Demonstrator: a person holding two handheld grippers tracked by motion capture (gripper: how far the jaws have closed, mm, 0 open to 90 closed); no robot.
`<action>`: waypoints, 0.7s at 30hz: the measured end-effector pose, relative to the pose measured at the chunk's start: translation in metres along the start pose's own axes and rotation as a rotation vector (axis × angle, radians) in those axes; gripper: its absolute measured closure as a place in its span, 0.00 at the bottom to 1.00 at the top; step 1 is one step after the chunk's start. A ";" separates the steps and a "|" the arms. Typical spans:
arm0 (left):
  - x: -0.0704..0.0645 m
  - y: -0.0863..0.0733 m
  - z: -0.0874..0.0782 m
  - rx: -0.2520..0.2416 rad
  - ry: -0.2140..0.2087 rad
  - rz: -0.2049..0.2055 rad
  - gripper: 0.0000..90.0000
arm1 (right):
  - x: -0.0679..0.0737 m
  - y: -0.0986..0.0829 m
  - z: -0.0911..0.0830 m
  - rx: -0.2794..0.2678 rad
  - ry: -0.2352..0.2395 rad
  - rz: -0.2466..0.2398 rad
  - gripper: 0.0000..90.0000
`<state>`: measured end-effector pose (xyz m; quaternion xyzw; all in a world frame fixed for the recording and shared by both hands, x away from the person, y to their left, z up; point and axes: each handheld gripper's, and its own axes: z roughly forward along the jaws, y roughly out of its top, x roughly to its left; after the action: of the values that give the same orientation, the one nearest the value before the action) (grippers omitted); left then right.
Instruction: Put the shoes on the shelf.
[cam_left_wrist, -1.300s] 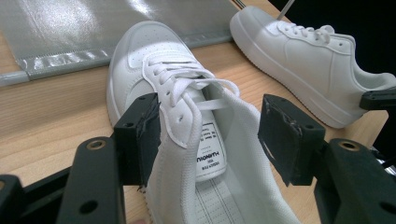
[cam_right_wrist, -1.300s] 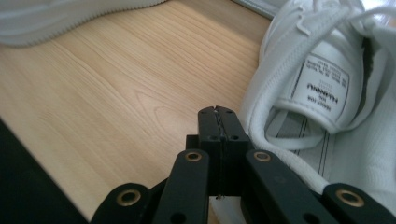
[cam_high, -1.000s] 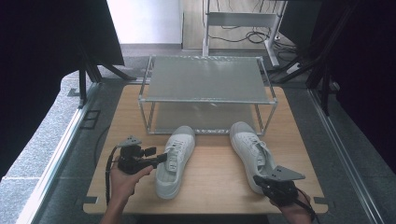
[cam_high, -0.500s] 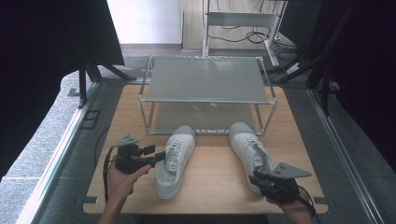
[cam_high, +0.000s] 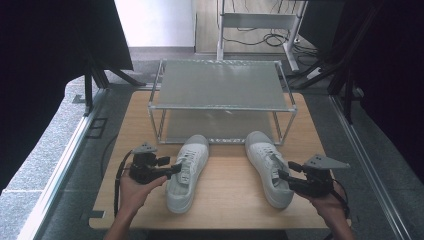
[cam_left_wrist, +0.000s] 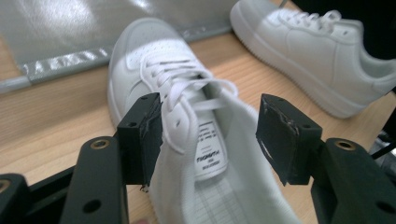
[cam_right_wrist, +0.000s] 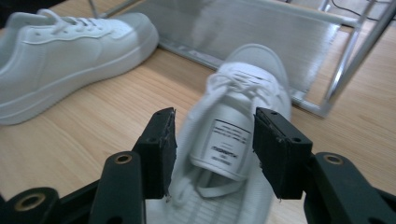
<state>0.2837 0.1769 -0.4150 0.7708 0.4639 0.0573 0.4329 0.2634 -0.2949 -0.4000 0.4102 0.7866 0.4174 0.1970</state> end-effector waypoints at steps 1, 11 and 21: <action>0.000 0.000 -0.001 0.004 0.001 0.001 0.46 | -0.002 0.001 0.000 0.007 -0.007 -0.002 0.54; 0.001 -0.001 0.011 0.073 0.062 0.024 0.46 | -0.019 -0.004 0.008 0.062 -0.069 0.031 0.53; 0.006 -0.001 0.039 0.161 0.140 0.031 0.50 | -0.031 -0.004 0.033 0.139 -0.103 0.017 0.53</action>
<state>0.3058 0.1576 -0.4420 0.8041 0.4843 0.0804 0.3352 0.3013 -0.3049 -0.4230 0.4506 0.7989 0.3419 0.2044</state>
